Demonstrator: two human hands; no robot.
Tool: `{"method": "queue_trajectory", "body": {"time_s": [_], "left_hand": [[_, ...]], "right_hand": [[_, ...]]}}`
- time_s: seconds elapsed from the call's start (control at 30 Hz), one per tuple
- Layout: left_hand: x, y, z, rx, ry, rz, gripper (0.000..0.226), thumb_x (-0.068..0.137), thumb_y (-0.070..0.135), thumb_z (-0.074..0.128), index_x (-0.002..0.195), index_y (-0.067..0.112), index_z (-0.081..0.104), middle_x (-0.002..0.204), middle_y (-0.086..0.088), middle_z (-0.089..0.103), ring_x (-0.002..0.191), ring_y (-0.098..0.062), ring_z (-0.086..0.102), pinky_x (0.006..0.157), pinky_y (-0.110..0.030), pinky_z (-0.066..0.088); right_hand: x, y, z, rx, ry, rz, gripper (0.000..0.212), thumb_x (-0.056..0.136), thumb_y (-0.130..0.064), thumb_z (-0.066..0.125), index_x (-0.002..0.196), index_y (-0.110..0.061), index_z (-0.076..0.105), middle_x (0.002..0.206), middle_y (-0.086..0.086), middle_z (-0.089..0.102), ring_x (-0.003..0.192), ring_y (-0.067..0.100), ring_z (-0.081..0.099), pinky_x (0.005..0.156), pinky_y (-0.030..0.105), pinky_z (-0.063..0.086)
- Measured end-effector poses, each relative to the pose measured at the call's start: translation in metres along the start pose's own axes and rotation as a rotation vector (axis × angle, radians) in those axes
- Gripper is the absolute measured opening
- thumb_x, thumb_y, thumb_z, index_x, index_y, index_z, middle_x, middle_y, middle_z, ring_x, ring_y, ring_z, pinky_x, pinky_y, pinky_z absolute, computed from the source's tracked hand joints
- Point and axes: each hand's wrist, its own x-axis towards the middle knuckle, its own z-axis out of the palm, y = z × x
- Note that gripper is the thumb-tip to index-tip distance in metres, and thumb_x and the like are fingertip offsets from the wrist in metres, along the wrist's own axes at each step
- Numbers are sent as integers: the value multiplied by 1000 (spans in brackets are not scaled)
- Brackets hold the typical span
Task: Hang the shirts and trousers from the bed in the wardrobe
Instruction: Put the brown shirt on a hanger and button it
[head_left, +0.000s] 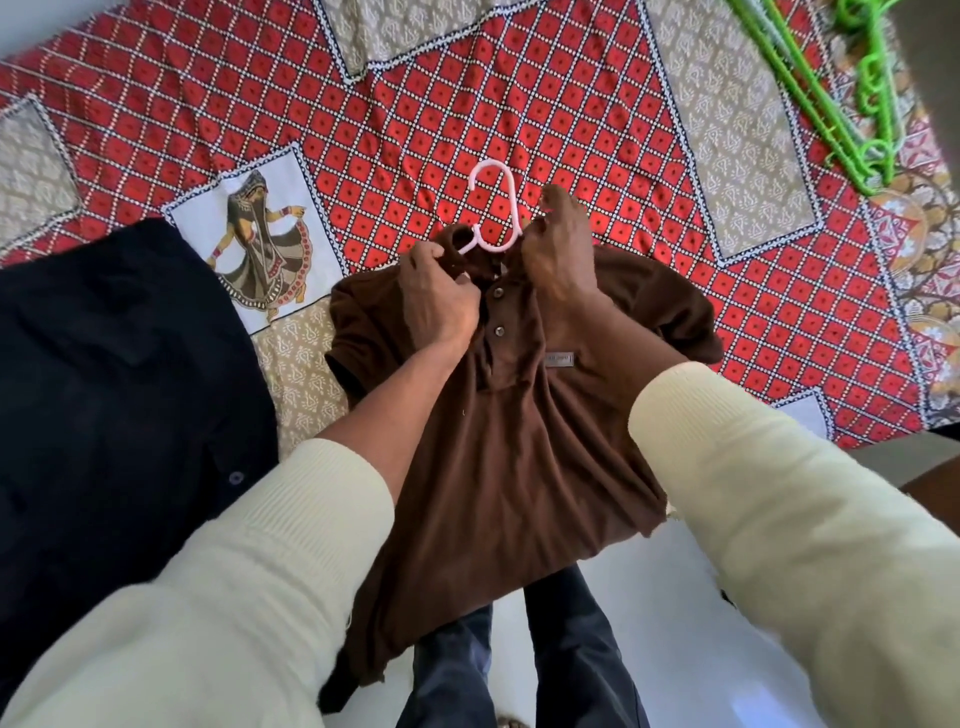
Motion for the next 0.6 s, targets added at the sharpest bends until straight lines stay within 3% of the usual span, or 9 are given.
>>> {"method": "queue_trajectory", "body": {"time_s": [0.1, 0.17, 0.23, 0.3, 0.33, 0.4, 0.47, 0.53, 0.6], "left_hand": [[17, -3, -5, 25, -97, -42, 71, 80, 17, 69, 144, 11, 38, 146, -12, 40, 137, -29, 35, 112, -38, 34], [30, -5, -5, 73, -210, -105, 73, 75, 22, 68, 144, 16, 42, 146, -10, 42, 138, -31, 35, 114, -47, 32], [38, -8, -8, 138, -235, -97, 50, 73, 24, 68, 123, 22, 60, 132, -6, 55, 129, -30, 44, 109, -50, 36], [39, -10, -14, 175, -160, -37, 25, 76, 20, 69, 101, 23, 65, 116, -1, 62, 118, -25, 52, 105, -44, 36], [39, -10, -19, 160, -135, -3, 16, 79, 18, 69, 92, 22, 63, 108, 0, 63, 110, -24, 55, 101, -40, 38], [34, -7, -31, 85, -140, 68, 13, 82, 15, 69, 84, 18, 56, 92, 2, 60, 89, -20, 56, 81, -30, 42], [24, 3, -48, -15, -180, 130, 14, 82, 11, 68, 81, 12, 54, 84, 1, 58, 73, -16, 52, 62, -26, 37], [13, 15, -67, -61, -169, 234, 13, 79, 8, 64, 76, 9, 52, 81, -4, 58, 71, -17, 49, 57, -23, 34], [3, 34, -92, -109, -166, 283, 12, 80, 6, 60, 77, 11, 50, 80, -5, 57, 69, -17, 49, 53, -13, 33]], "right_hand": [[30, -10, 14, 50, -224, 172, 59, 89, -27, 57, 141, -15, 31, 120, 11, 62, 103, 31, 63, 92, 52, 51], [37, -18, 13, 133, -261, 231, 57, 92, -21, 58, 143, -15, 33, 114, 4, 62, 95, 23, 64, 80, 36, 56], [43, -24, 5, 114, -242, 182, 36, 95, -15, 56, 129, -5, 53, 100, 4, 61, 81, 17, 59, 61, 23, 46], [43, -25, -4, 63, -196, 114, 17, 93, -15, 59, 101, -1, 67, 81, 6, 60, 67, 14, 54, 51, 24, 36], [42, -27, -10, 48, -170, 106, 13, 91, -15, 62, 86, -4, 68, 71, 4, 57, 59, 10, 51, 48, 24, 33], [39, -30, -23, 77, -137, 95, 27, 87, -11, 68, 62, -12, 59, 57, -1, 51, 43, 0, 43, 44, 20, 32], [33, -42, -41, 147, -95, 113, 27, 81, -6, 72, 57, -11, 61, 57, 4, 58, 46, 3, 52, 48, 26, 43], [23, -57, -59, 156, -20, 132, 13, 78, -8, 74, 68, -3, 70, 68, 14, 69, 61, 20, 67, 55, 38, 52], [7, -77, -79, 184, 57, 141, 10, 76, -8, 73, 70, -1, 71, 71, 17, 71, 62, 23, 69, 52, 39, 52]]}}
